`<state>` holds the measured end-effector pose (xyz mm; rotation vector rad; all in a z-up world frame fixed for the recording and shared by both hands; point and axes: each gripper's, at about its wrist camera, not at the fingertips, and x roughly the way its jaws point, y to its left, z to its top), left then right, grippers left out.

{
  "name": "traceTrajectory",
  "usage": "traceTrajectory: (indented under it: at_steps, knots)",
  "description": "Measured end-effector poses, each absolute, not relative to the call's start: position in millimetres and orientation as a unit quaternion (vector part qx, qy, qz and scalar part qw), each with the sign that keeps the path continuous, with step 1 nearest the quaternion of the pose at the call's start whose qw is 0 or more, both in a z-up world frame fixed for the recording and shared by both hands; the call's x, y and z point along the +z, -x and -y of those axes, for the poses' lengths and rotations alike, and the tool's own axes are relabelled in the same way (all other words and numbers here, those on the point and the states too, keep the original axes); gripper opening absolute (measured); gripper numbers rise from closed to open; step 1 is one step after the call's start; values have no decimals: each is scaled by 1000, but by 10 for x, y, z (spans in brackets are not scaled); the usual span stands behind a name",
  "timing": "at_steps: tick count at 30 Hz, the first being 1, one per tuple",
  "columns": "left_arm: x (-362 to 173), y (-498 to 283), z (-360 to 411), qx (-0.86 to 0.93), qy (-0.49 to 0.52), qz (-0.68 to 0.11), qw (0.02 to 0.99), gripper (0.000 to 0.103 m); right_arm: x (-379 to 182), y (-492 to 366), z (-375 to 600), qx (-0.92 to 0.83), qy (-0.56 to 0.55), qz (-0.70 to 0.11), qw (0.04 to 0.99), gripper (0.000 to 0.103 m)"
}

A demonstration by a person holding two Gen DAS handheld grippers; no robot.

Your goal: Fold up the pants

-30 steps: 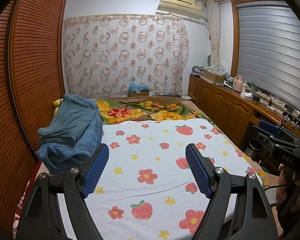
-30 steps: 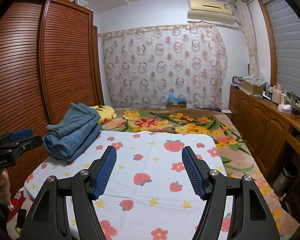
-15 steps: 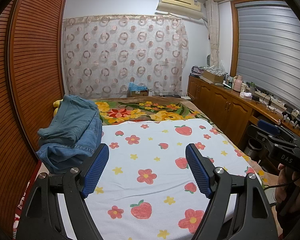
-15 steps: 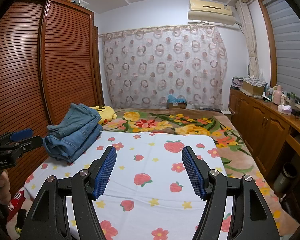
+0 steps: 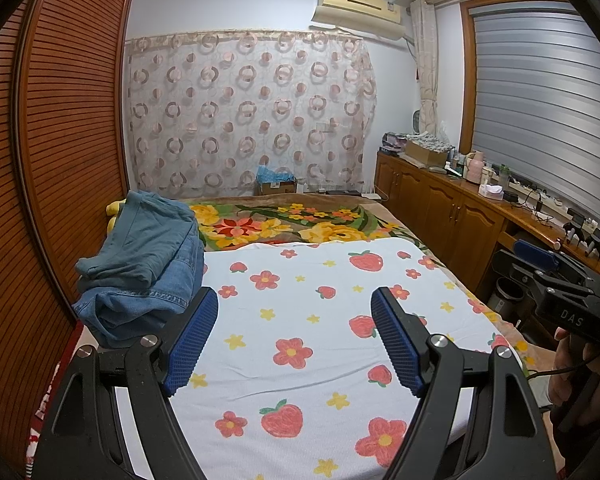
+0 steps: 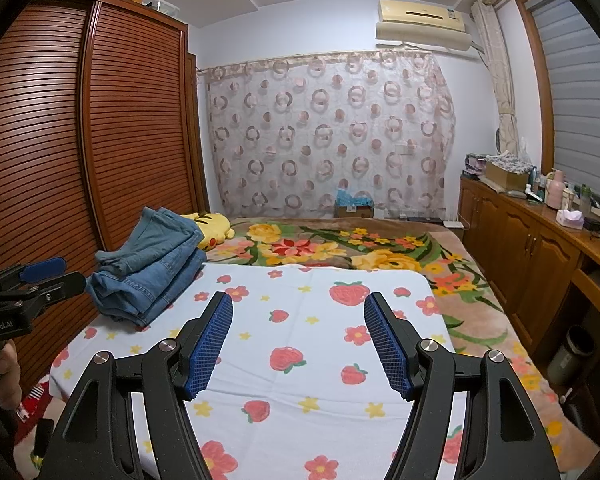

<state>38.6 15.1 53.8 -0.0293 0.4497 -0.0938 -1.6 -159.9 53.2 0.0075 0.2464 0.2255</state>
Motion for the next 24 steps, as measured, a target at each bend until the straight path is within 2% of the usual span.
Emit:
traceTrajectory:
  at_steps: [24]
  knots:
    - [534, -385, -150, -47, 15, -223, 974, 80, 531, 10, 1588, 112, -4, -122, 986, 71]
